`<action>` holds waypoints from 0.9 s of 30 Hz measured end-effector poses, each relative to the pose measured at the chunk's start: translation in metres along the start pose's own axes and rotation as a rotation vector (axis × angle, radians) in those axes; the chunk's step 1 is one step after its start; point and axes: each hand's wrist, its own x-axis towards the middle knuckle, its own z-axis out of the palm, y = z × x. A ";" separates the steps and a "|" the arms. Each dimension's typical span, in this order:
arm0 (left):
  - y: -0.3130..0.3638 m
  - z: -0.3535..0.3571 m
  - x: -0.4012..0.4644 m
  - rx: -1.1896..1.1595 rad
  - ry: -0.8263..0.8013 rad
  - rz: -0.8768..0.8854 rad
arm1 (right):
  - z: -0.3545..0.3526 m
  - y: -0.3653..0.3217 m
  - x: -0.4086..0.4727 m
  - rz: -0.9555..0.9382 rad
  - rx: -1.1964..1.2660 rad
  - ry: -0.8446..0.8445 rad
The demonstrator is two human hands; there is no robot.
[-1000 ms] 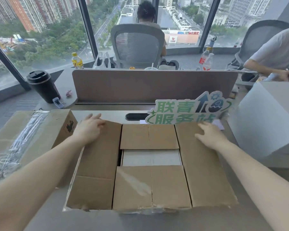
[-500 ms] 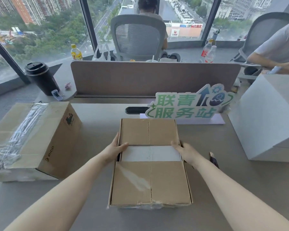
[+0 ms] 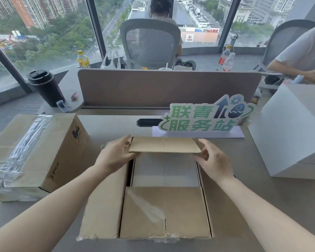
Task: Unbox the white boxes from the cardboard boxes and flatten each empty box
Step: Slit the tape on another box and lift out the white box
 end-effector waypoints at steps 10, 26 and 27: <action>0.020 0.017 0.055 -0.506 0.129 -0.021 | 0.024 -0.025 0.066 0.059 0.258 -0.273; 0.001 0.046 0.084 0.001 -0.030 -0.134 | 0.075 0.005 0.097 0.121 -0.018 -0.344; 0.000 0.048 0.084 0.013 -0.023 -0.135 | 0.076 0.005 0.097 0.126 -0.017 -0.349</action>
